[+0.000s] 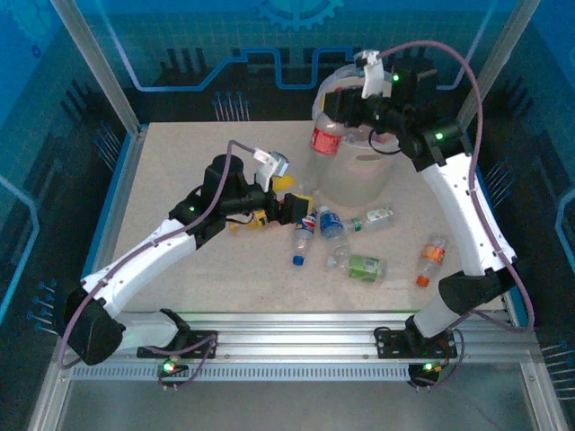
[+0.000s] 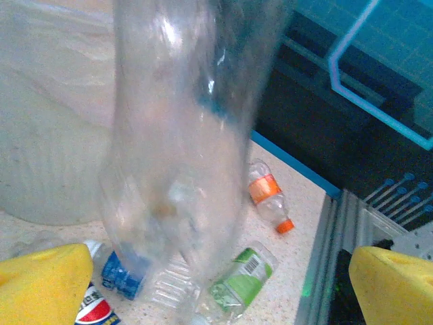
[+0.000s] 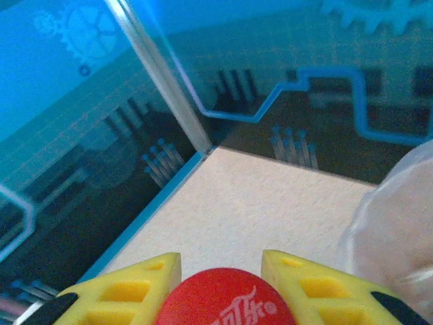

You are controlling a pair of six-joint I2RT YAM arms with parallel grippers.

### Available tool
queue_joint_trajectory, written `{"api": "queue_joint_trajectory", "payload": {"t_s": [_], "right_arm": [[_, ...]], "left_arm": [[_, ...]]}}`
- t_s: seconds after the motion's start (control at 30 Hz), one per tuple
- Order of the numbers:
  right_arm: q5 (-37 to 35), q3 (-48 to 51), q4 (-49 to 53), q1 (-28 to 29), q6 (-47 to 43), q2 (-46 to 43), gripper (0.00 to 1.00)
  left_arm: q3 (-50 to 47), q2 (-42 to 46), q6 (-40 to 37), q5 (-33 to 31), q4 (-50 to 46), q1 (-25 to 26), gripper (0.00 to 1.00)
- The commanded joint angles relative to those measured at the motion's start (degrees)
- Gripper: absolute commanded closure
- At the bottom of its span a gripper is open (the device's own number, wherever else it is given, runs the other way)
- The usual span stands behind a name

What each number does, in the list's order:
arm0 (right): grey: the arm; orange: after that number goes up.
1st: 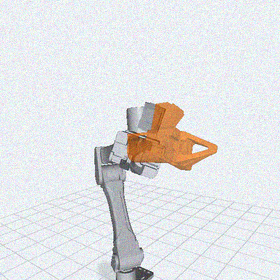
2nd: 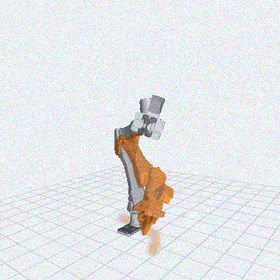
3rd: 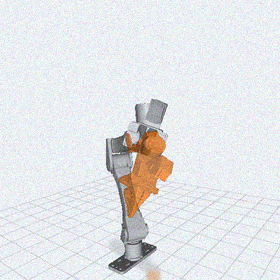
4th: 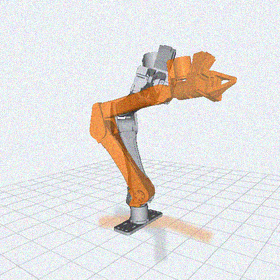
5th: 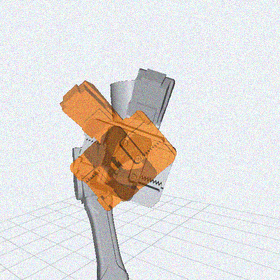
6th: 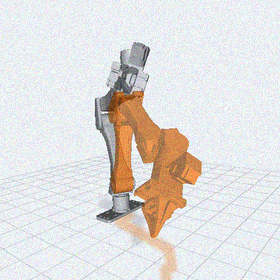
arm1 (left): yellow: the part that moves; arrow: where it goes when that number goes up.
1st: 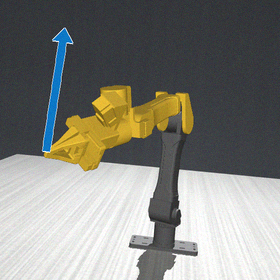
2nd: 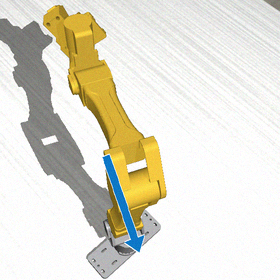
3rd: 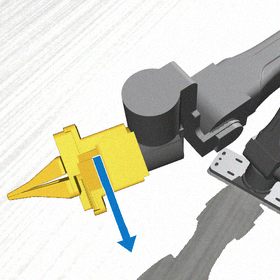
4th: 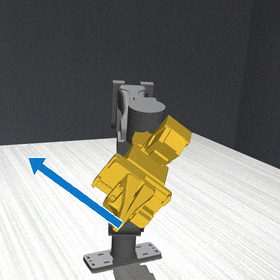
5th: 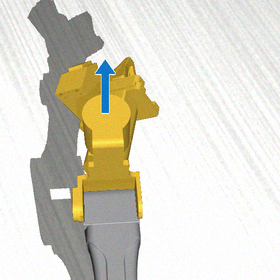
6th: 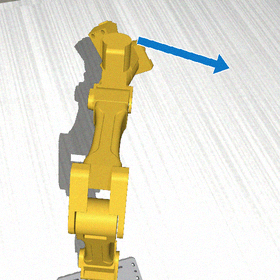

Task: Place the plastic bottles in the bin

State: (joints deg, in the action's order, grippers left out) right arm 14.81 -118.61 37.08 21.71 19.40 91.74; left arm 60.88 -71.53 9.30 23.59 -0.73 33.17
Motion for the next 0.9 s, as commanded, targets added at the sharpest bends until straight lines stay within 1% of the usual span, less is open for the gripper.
{"api": "queue_joint_trajectory", "payload": {"t_s": [0.0,0.07,0.23,0.4,0.6,0.87], "right_arm": [[-9.97,-8.83,5.18,0.28,-6.09,3.23,0.95],[-14.41,-15.45,6.86,0.05,-7.84,6.14,0.95],[-21.21,-26.91,6.98,-1.36,-10.31,12.31,0.95],[-26.16,-31.99,5.86,-3.88,-10.37,17.23,0.95],[-26.61,-32.75,5.71,-7.99,-5.87,21.36,0.95],[-24.83,-32.74,7.97,-9.47,-0.81,26.19,0.94]], "left_arm": [[-2.51,3.62,0.98,-7.16,4.02,0.17,0.01],[-3.67,4.91,1.09,-9.34,4.56,0.21,0.01],[-5.15,6.49,0.99,-11.76,4.15,0.22,0.01],[-5.38,6.84,1.07,-12.23,2.96,0.23,0.01],[-5.67,6.87,0.72,-13.53,2.16,0.19,0.01],[-5.56,6.59,0.57,-14.08,0.99,0.22,0.01]]}}
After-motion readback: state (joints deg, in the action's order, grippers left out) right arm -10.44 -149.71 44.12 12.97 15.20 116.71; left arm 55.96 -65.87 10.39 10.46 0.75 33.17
